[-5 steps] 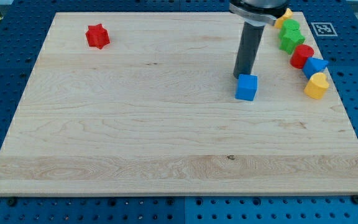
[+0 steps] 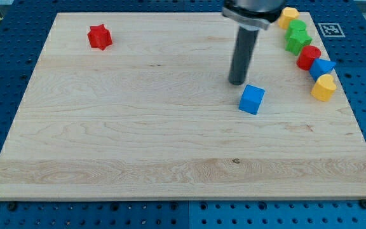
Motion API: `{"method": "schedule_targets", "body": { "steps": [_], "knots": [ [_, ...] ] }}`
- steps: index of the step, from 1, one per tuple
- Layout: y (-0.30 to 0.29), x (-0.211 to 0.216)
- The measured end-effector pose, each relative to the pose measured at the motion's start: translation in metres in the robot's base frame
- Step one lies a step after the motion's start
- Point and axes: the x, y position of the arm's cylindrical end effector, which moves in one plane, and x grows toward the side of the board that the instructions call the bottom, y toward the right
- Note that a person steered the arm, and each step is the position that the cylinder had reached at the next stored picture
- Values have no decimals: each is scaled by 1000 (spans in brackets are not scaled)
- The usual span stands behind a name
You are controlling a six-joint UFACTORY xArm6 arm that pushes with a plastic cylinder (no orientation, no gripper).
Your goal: Slide the blue cube to the bottom of the yellow heart
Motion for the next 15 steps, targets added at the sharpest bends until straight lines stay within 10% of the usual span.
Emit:
{"method": "schedule_targets", "body": {
  "steps": [4, 15],
  "knots": [
    [15, 69],
    [71, 78]
  ]
}}
